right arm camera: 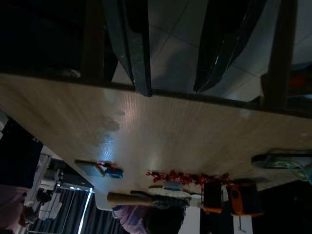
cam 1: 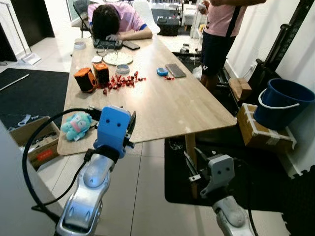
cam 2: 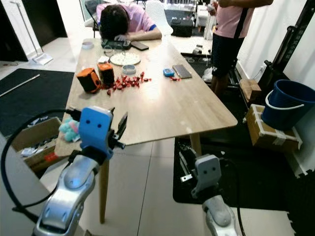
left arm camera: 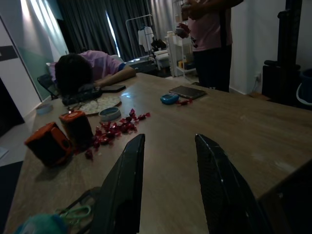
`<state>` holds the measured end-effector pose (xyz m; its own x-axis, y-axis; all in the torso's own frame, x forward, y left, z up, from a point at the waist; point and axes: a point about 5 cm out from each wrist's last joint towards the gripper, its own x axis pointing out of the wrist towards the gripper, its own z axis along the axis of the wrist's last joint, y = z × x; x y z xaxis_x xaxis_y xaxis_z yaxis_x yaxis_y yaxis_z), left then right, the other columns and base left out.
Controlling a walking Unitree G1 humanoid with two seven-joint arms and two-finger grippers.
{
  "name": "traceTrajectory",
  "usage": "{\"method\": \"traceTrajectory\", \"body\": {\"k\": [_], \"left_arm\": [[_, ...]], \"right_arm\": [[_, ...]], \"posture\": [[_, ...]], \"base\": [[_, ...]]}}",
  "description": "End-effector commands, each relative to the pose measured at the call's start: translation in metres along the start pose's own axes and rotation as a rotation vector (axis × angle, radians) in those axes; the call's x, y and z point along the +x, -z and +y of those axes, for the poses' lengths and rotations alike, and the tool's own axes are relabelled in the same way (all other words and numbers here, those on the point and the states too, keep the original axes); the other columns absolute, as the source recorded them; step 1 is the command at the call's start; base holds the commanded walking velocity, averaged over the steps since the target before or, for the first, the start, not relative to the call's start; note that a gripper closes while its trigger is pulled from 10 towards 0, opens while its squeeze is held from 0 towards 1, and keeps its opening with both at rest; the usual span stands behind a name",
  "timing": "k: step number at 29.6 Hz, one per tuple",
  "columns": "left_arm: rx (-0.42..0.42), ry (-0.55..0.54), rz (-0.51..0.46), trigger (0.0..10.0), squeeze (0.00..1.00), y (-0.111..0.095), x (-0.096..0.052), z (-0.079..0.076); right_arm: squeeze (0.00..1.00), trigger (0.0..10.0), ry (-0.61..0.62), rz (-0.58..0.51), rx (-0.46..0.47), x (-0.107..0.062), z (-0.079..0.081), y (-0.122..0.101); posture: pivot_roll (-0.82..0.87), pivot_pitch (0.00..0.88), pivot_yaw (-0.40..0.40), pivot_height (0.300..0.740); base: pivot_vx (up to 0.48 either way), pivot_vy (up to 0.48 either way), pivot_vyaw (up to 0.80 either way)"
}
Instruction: Hang keys on a hook
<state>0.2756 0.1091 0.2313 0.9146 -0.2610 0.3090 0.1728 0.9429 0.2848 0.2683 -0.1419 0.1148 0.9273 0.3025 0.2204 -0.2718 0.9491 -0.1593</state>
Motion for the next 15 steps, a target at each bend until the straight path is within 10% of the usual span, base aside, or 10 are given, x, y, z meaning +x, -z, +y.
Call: {"method": "traceTrajectory", "body": {"k": [1, 15], "left_arm": [[0.013, -0.014, 0.008, 10.0, 0.00, 0.0000, -0.0022, 0.0022], [0.020, -0.008, 0.030, 10.0, 0.00, 0.0016, -0.0036, 0.0035]], "right_arm": [[0.00, 10.0, -0.018, 0.009, 0.005, -0.0002, 0.0041, -0.0006], [0.00, 10.0, -0.040, 0.025, 0.004, -0.0008, 0.0060, 0.0004]], "posture": [[0.06, 0.119, -0.012, 0.740], [0.06, 0.114, -0.013, 0.740]], "base": [[0.480, 0.000, 0.00], [0.332, 0.000, 0.00]]}}
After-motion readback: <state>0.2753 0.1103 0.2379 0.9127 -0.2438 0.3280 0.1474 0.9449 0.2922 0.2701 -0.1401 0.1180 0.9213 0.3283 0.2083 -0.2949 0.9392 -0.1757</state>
